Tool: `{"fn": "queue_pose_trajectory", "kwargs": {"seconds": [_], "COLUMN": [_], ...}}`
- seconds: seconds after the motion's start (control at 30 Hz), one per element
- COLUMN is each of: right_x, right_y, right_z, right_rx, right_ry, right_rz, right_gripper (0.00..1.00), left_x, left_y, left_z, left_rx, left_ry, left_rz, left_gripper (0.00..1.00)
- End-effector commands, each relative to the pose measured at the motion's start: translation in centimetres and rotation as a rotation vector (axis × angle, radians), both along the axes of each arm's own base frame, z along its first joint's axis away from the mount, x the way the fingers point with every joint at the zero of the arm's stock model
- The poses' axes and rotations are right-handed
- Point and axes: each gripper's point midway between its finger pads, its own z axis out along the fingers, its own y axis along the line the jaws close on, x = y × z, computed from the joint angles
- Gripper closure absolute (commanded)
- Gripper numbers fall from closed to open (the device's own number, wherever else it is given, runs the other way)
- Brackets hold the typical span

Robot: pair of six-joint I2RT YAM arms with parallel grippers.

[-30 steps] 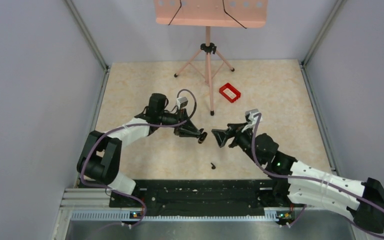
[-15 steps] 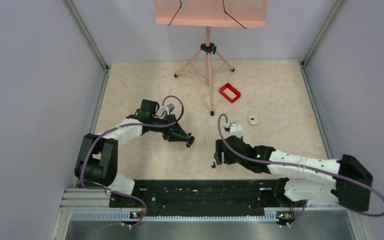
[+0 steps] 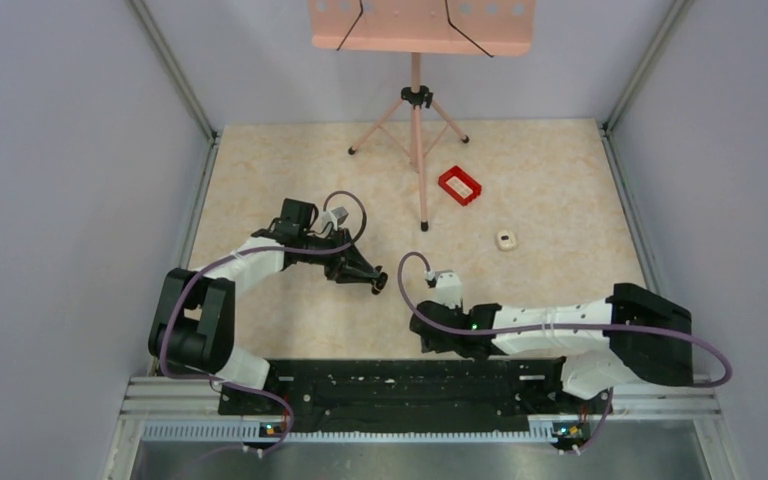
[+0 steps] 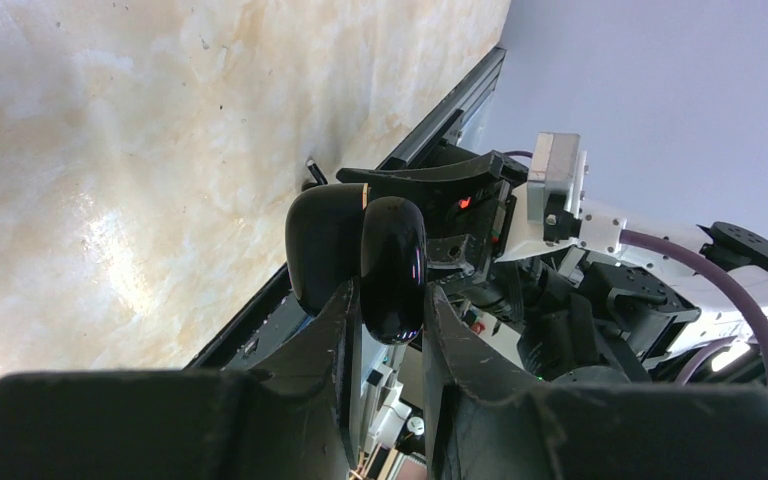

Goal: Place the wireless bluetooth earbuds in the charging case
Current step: Pick up the right earbud from the corner of the board.

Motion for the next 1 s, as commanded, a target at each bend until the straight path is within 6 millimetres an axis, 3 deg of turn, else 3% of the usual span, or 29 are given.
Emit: {"fn": "queue_pose_trajectory", "kwargs": {"seconds": [0.0,0.3,0.6,0.73,0.97], "right_x": [0.9,1.7,1.7,2.0,1.4], "right_y": [2.3,2.4,2.4,2.4,0.3], "right_z": [0.9,0.4,1.4,3.3,9.8], "right_rx": [0.02,-0.048,-0.044,-0.025,0.109], "right_ry": [-0.041,-0.065,-0.069,-0.107,-0.154], "right_rz": [-0.015,-0.025,-0.025,0.024,0.186], "right_gripper": [0.52,0.64,0.99,1.0,1.0], "left_x": [0.2,0.2,0.2,-0.6,-2.3], "left_y": [-0.2,-0.2,-0.2,-0.9,-2.4], "left_z": [1.2,1.5,1.4,1.9,3.2], "left_rx": [-0.021,-0.03,-0.03,-0.041,-0.025], "left_ry": [-0.068,-0.075,-0.082,-0.107,-0.222], "left_rz": [-0.016,-0.02,-0.028,-0.096,-0.266], "left_gripper": [1.0,1.0,1.0,1.0,1.0]}}
